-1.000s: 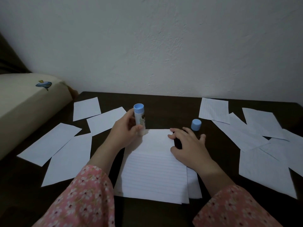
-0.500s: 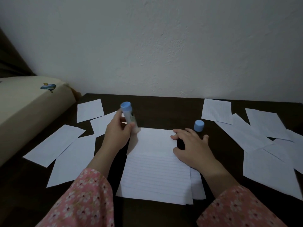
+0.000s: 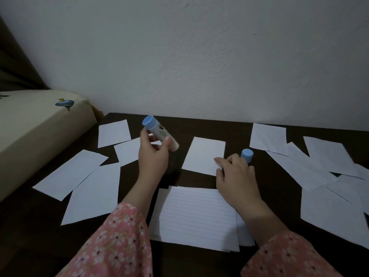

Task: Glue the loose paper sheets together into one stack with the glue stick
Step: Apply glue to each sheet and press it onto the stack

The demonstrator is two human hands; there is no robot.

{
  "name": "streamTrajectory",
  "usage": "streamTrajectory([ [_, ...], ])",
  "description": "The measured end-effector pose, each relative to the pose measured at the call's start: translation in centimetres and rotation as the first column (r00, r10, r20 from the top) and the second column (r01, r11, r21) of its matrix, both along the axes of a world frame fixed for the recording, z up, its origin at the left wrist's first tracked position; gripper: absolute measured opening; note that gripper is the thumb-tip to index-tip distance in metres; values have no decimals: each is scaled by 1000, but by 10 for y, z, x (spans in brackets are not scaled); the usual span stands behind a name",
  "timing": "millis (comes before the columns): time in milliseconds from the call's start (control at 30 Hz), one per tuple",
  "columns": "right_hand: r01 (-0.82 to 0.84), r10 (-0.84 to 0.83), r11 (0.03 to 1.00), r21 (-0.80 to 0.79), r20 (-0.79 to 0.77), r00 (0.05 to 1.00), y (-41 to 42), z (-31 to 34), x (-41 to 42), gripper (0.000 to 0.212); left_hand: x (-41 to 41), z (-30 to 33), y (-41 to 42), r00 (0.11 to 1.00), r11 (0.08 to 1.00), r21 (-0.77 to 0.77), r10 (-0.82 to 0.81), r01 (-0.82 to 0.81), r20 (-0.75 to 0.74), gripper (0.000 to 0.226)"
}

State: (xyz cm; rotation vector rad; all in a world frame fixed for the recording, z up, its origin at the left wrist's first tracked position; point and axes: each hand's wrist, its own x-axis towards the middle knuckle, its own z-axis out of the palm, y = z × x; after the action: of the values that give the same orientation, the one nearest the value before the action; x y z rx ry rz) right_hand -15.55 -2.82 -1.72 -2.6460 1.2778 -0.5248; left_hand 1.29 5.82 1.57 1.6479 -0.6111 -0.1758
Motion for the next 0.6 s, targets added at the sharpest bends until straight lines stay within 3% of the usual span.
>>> streamTrajectory([
  [100, 2, 0, 999, 47, -41, 999, -4, -3, -2, 42, -8, 0, 0, 992, 990, 64, -126, 124, 30, 60],
  [267, -85, 83, 987, 139, 18, 996, -9, -2, -6, 31, -19, -5, -2, 913, 906, 215, -393, 364, 109, 52],
  [433, -130, 140, 956, 263, -17, 990, -12, -1, -12, 31, -32, -9, -6, 861, 850, 301, -488, 432, 142, 53],
  [600, -153, 164, 948, 280, -16, 986, -13, -1, -14, 30, -38, -13, -10, 813, 818, 365, -539, 444, 220, 48],
])
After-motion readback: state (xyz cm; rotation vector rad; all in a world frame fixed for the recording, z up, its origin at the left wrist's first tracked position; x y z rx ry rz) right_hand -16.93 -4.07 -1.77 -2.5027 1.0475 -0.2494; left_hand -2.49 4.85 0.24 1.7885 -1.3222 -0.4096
